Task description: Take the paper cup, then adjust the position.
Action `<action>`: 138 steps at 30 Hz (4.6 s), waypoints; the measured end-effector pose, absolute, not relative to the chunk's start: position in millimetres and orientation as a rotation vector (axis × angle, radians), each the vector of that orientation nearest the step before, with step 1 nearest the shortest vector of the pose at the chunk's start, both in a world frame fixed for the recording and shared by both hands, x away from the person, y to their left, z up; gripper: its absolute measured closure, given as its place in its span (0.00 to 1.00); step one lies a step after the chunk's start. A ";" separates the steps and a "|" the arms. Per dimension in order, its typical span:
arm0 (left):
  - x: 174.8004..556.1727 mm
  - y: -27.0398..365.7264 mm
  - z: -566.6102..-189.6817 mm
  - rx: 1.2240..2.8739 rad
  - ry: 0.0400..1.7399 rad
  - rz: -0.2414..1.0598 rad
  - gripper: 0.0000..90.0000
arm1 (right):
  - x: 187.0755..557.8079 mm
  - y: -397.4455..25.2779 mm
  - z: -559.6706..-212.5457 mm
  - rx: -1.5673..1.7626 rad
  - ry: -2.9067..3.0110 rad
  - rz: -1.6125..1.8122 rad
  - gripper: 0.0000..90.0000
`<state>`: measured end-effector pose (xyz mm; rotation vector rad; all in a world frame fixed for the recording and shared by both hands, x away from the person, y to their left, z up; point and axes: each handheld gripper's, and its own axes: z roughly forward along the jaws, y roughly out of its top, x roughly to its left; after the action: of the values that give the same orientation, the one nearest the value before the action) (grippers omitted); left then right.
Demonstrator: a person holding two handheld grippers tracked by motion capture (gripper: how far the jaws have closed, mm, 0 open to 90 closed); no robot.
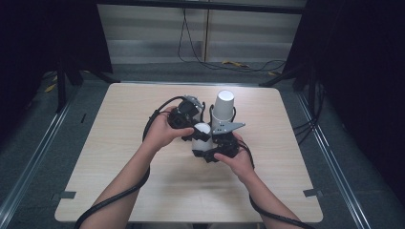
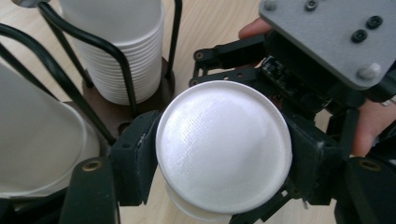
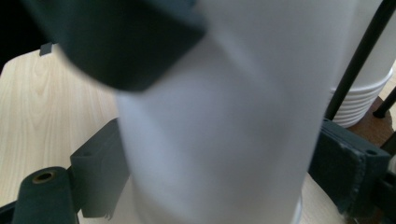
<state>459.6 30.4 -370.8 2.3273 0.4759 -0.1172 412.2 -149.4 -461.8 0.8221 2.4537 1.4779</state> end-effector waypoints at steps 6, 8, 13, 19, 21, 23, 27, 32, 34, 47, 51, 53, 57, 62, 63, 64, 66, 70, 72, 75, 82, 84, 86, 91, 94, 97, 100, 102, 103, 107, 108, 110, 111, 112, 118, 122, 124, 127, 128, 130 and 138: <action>461.4 30.5 -372.9 2.339 0.469 -0.122 0.37 | 411.0 -151.5 -460.7 0.801 2.454 1.472 0.23; 461.4 30.4 -372.9 2.342 0.466 -0.120 0.37 | 410.7 -152.0 -460.7 0.793 2.463 1.461 0.24; 461.7 31.0 -372.8 2.336 0.473 -0.116 0.37 | 411.0 -152.3 -460.3 0.792 2.468 1.455 0.25; 460.7 33.8 -372.8 2.329 0.467 -0.097 0.35 | 412.3 -154.0 -458.4 0.797 2.474 1.442 0.26; 458.7 34.5 -373.3 2.329 0.453 -0.080 0.22 | 412.9 -155.6 -457.7 0.795 2.483 1.428 0.26; 455.6 36.7 -373.0 2.332 0.453 -0.052 0.22 | 413.8 -159.1 -457.5 0.804 2.497 1.404 0.26; 450.9 41.5 -373.4 2.316 0.433 -0.031 0.21 | 413.9 -161.9 -457.5 0.801 2.507 1.381 0.26; 445.8 47.5 -377.5 2.321 0.444 -0.015 0.20 | 413.2 -166.0 -456.7 0.788 2.521 1.351 0.26; 444.2 50.1 -380.1 2.321 0.449 -0.013 0.20 | 412.9 -167.3 -456.5 0.788 2.532 1.338 0.26; 439.7 62.3 -402.3 2.300 0.475 -0.021 0.20 | 411.9 -169.8 -455.3 0.752 2.577 1.287 0.26; 438.2 66.9 -407.3 2.294 0.489 -0.017 0.20 | 412.1 -170.7 -455.1 0.747 2.588 1.276 0.26; 437.3 68.4 -409.9 2.290 0.505 -0.024 0.20 | 412.2 -171.5 -455.4 0.751 2.587 1.282 0.26; 436.7 72.6 -413.6 2.313 0.510 -0.006 0.20 | 411.0 -171.9 -455.6 0.746 2.594 1.276 0.26; 433.5 75.0 -417.2 2.313 0.521 -0.001 0.20 | 410.7 -173.3 -455.0 0.743 2.599 1.266 0.26; 433.1 75.5 -418.2 2.322 0.514 -0.005 0.20 | 410.4 -173.4 -454.7 0.745 2.601 1.268 0.26; 432.9 76.4 -418.7 2.331 0.509 -0.001 0.20 | 410.0 -173.8 -454.5 0.740 2.607 1.258 0.26; 430.4 77.1 -422.2 2.315 0.526 -0.008 0.20 | 409.6 -174.0 -454.2 0.737 2.613 1.252 0.26; 427.2 79.1 -428.7 2.312 0.535 -0.011 0.20 | 408.7 -175.2 -452.7 0.714 2.636 1.221 0.26; 426.0 81.0 -432.6 2.304 0.542 -0.014 0.20 | 408.0 -176.3 -451.8 0.711 2.638 1.213 0.26; 424.8 82.1 -434.9 2.299 0.542 -0.020 0.20 | 407.8 -177.2 -451.2 0.707 2.640 1.209 0.26; 420.0 84.7 -443.1 2.294 0.551 -0.017 0.20 | 406.8 -175.5 -452.3 0.692 2.670 1.183 0.26; 418.5 85.8 -445.3 2.287 0.563 -0.017 0.20 | 406.4 -173.9 -452.6 0.669 2.684 1.161 0.26; 417.9 87.5 -447.1 2.279 0.560 -0.023 0.20 | 405.4 -171.6 -452.7 0.653 2.705 1.137 0.26; 415.4 88.0 -449.9 2.287 0.558 -0.021 0.20 | 404.0 -166.5 -452.6 0.605 2.743 1.088 0.26; 414.5 88.9 -449.4 2.279 0.561 -0.011 0.20 | 403.9 -163.8 -451.8 0.581 2.759 1.064 0.26; 414.3 91.1 -448.2 2.266 0.559 -0.003 0.20 | 403.8 -161.5 -449.4 0.554 2.770 1.056 0.26; 413.3 93.5 -446.5 2.262 0.562 -0.002 0.20 | 404.0 -159.9 -446.6 0.538 2.774 1.048 0.26; 413.6 94.5 -445.5 2.259 0.566 0.002 0.20 | 404.1 -159.3 -444.9 0.526 2.778 1.046 0.26; 413.5 94.9 -445.3 2.250 0.566 0.006 0.20 | 404.1 -159.1 -444.2 0.525 2.778 1.040 0.26; 412.9 95.3 -443.6 2.257 0.556 0.010 0.20 | 404.7 -158.8 -442.1 0.508 2.793 1.007 0.26; 412.2 95.4 -443.3 2.250 0.553 0.011 0.20 | 404.5 -158.5 -441.2 0.498 2.799 0.994 0.26; 412.1 95.4 -443.2 2.248 0.555 0.010 0.20 | 404.1 -158.2 -440.6 0.496 2.802 0.989 0.26; 411.9 95.4 -443.3 2.245 0.554 0.010 0.20 | 403.4 -157.6 -438.9 0.483 2.810 0.982 0.26; 411.8 95.6 -443.3 2.243 0.554 0.010 0.20 | 403.3 -157.4 -438.4 0.478 2.813 0.980 0.26; 411.6 97.3 -444.1 2.239 0.559 0.002 0.20 | 402.6 -155.8 -435.9 0.439 2.839 0.955 0.27; 411.7 99.2 -445.6 2.244 0.570 0.002 0.20 | 403.9 -156.9 -434.7 0.438 2.858 0.931 0.27; 412.0 99.2 -445.8 2.250 0.569 0.003 0.20 | 404.5 -157.3 -433.2 0.434 2.863 0.921 0.27; 412.2 98.5 -447.2 2.245 0.567 0.000 0.20 | 405.1 -156.5 -430.5 0.425 2.872 0.893 0.27; 412.1 98.4 -447.2 2.243 0.567 0.002 0.20 | 405.8 -156.2 -429.2 0.416 2.877 0.888 0.27; 412.1 98.3 -447.3 2.238 0.559 -0.003 0.20 | 406.2 -155.9 -428.7 0.403 2.878 0.881 0.27; 410.2 97.3 -444.1 2.227 0.543 -0.006 0.20 | 406.0 -151.6 -425.2 0.340 2.907 0.808 0.27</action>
<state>410.2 97.3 -444.1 2.2273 0.5430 -0.0063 406.0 -151.6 -425.2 0.3402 2.9072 0.8082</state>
